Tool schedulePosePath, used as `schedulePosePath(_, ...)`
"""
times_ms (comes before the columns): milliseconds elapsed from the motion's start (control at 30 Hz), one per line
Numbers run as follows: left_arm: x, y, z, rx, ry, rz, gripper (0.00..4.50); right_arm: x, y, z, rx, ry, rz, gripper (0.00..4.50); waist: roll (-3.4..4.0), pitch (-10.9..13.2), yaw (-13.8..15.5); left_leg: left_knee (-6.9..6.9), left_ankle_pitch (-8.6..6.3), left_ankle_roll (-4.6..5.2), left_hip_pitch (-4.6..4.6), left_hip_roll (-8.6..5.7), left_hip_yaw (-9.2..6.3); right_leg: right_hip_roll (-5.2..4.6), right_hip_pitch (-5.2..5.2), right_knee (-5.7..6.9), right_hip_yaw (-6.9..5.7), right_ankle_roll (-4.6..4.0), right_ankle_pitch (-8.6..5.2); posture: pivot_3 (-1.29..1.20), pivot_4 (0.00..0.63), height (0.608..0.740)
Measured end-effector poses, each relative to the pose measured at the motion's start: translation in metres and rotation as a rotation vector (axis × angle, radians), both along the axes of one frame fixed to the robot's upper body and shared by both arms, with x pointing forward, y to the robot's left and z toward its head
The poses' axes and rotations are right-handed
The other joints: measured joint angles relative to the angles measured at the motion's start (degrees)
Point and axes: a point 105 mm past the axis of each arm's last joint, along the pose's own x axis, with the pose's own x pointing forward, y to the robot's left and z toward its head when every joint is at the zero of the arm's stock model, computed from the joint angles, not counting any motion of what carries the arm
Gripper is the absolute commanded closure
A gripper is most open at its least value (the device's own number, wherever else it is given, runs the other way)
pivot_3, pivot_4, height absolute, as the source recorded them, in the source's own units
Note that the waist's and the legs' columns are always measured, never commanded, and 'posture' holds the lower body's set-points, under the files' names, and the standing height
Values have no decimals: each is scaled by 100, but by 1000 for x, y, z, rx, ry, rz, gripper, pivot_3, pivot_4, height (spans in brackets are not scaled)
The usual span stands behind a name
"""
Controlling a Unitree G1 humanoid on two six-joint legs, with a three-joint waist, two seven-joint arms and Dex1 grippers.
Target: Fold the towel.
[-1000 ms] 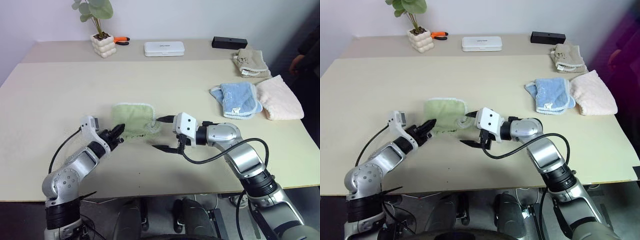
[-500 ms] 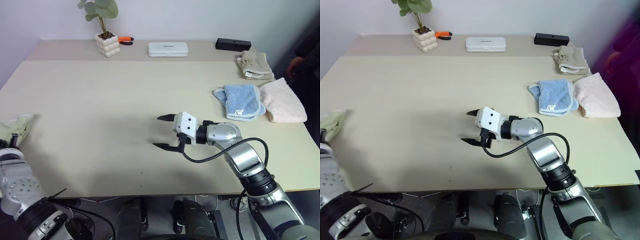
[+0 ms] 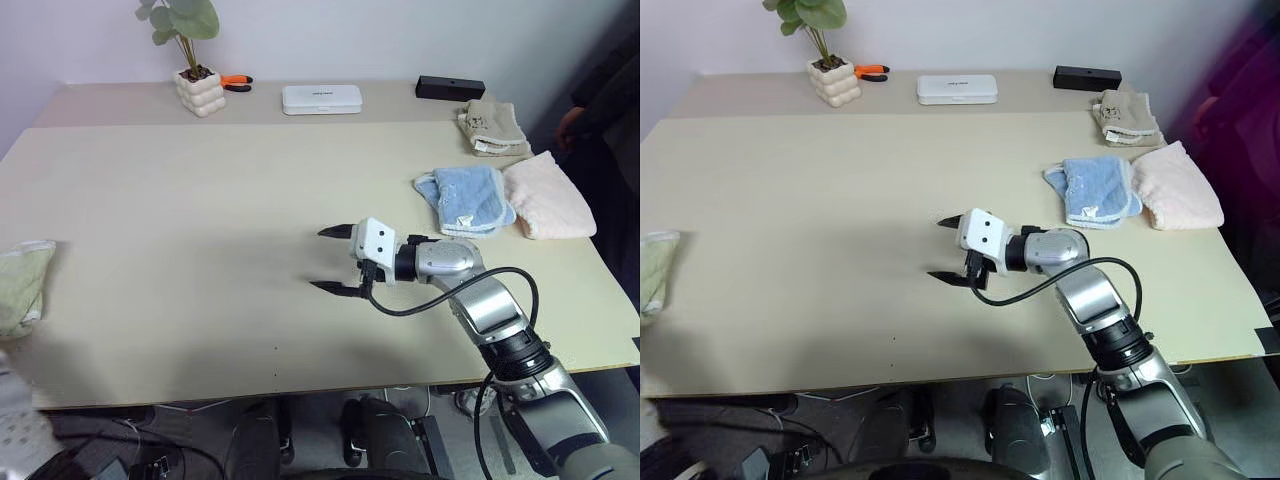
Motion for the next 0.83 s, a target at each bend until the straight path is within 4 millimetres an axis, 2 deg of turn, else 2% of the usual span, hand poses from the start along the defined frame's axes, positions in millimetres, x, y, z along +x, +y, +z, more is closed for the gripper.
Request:
schedulePosePath(67,0,-2,32,181,66,-54,438,8,-8,4,24,13,-44,0,1,0,61,0,-1,-2,0,-2,1,-2,-1,-2,-1,-4,0,0,150,740)
schedulePosePath(100,8,-10,46,288,120,-120,438,13,-11,7,40,16,-67,0,5,0,93,0,-3,-4,0,-4,1,-6,-11,-6,-2,-7,1,0,150,740)
schedulePosePath(133,21,-21,55,375,162,-200,438,17,-14,11,59,15,-92,0,20,-4,120,-1,-11,-16,0,-9,1,-12,-22,-14,-4,-10,1,0,150,740)
schedulePosePath(167,41,-41,61,489,229,-335,438,23,-19,15,85,23,-133,0,23,-5,160,-2,-14,-19,0,-11,4,-16,-24,-15,-4,-15,2,0,150,740)
schedulePosePath(233,73,-84,60,626,287,-573,438,33,-29,17,113,37,-209,0,25,-4,193,-8,-18,-15,-2,-12,16,-21,-30,-27,-1,-25,8,0,150,740)
schedulePosePath(300,96,-133,44,748,366,-826,438,46,-47,14,138,65,-317,0,24,-5,173,-12,-22,-9,-12,-12,29,-24,-29,-27,6,-23,10,0,150,740)
schedulePosePath(400,107,-182,20,837,432,-1085,438,60,-78,2,143,121,-474,0,28,-3,89,-13,-7,5,-52,-9,33,-17,-63,-23,8,-17,13,0,150,740)
schedulePosePath(533,109,-199,10,875,456,-1187,438,64,-102,2,135,130,-548,0,38,3,-4,-19,10,-21,-44,15,32,28,-64,-22,11,-18,13,0,150,740)
schedulePosePath(833,112,-207,5,888,473,-1216,438,59,-103,-7,118,151,-527,0,48,8,51,-21,19,-34,-40,26,15,33,-61,-13,11,-36,21,0,150,740)
